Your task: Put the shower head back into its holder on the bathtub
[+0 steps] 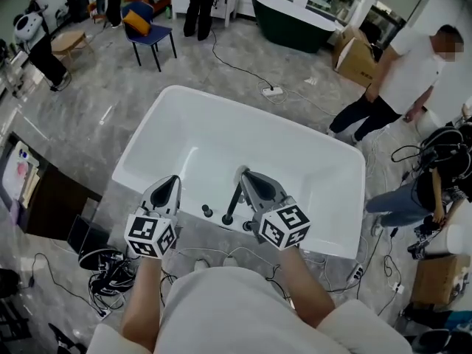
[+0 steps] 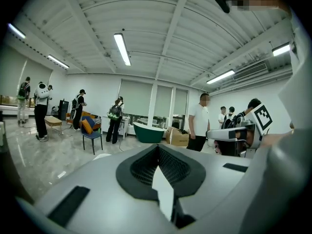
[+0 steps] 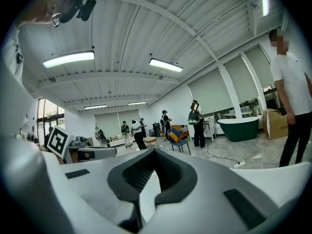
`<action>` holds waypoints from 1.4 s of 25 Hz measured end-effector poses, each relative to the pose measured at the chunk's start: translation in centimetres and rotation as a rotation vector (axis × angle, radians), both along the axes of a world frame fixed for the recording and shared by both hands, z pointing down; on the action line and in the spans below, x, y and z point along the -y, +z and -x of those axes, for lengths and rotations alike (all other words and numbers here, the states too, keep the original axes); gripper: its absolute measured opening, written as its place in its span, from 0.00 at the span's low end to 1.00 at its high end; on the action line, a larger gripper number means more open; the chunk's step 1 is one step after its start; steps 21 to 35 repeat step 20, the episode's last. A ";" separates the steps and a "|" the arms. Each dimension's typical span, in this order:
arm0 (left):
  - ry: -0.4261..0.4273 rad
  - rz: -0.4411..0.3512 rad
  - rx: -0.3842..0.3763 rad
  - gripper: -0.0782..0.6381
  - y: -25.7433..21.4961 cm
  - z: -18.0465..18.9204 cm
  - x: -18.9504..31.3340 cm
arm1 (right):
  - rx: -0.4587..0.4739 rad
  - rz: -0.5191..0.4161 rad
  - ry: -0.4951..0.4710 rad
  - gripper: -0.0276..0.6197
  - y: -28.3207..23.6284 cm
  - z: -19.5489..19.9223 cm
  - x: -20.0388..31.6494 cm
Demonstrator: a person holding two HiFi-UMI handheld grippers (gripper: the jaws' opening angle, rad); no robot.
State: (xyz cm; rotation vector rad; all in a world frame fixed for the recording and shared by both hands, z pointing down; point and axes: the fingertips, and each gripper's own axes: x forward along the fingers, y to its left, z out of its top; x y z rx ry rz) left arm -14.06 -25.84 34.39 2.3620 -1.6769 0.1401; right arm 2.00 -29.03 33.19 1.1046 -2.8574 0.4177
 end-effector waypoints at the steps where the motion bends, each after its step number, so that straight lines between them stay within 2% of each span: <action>1: -0.001 -0.007 -0.001 0.12 -0.6 0.0 0.5 | 0.003 -0.007 -0.001 0.07 -0.6 0.1 0.3; 7: 0.010 -0.055 0.008 0.12 -3.1 -0.3 1.9 | 0.002 -0.039 0.007 0.07 -2.4 0.2 1.2; 35: 0.009 -0.066 0.011 0.12 -3.3 0.0 1.8 | -0.013 -0.059 0.007 0.07 -3.0 0.7 1.2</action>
